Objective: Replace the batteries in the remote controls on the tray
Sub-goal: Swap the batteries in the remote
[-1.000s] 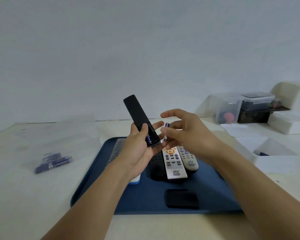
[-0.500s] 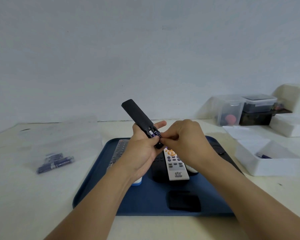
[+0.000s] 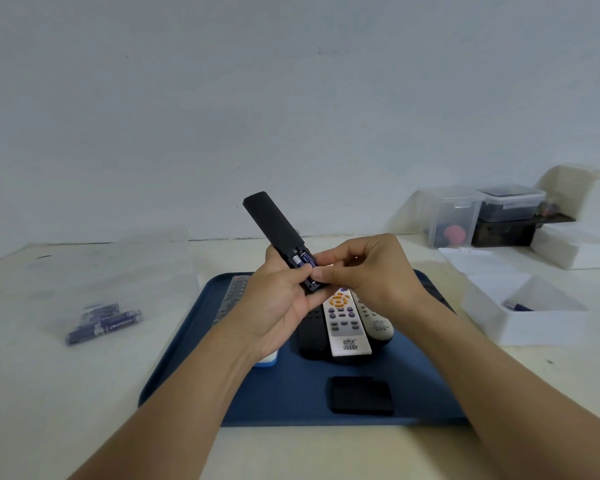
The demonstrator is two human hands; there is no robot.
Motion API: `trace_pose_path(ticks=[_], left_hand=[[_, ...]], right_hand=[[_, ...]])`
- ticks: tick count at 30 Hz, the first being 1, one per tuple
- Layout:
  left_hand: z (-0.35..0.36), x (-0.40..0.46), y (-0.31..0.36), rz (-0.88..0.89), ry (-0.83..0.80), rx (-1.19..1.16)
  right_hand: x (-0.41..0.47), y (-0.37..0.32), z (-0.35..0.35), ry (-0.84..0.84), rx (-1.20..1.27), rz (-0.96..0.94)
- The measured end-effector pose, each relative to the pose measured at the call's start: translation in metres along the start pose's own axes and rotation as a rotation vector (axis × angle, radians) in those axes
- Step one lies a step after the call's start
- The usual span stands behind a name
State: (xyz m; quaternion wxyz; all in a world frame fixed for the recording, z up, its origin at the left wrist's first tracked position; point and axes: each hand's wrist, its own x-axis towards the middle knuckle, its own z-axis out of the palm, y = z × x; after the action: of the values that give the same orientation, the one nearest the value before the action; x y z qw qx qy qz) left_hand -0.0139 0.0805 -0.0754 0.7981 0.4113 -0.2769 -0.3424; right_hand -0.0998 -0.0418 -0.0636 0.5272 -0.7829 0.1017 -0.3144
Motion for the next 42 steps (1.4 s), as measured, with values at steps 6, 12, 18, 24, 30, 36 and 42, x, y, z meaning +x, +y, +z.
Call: trace_pose_path(ticks=[6,12,18,24,30,36,42], left_hand=[[0.004,-0.006,0.004,-0.086,-0.065,-0.029],[0.006,-0.003,-0.002,-0.071,0.004,0.15],[0.0,-0.004,-0.004,0.064,0.057,0.492],[-0.004,-0.005,-0.006,0.048,0.073,0.475],[-0.003,-0.001,-0.006,0.05,0.099,0.379],[-0.003,-0.001,-0.006,0.032,0.086,0.363],[-0.005,0.0,-0.005,0.04,0.091,0.368]], right_hand=[[0.001,-0.003,-0.011,-0.065,0.075,0.159],[0.001,-0.012,-0.026,-0.202,-0.11,0.223],[-0.019,-0.044,-0.036,-0.61,-0.467,0.057],[-0.036,-0.042,-0.002,-0.77,-1.022,0.008],[-0.038,-0.046,-0.001,-0.898,-1.017,0.084],[-0.04,-0.048,0.001,-0.934,-1.01,0.135],[-0.039,-0.046,0.003,-0.956,-1.044,0.129]])
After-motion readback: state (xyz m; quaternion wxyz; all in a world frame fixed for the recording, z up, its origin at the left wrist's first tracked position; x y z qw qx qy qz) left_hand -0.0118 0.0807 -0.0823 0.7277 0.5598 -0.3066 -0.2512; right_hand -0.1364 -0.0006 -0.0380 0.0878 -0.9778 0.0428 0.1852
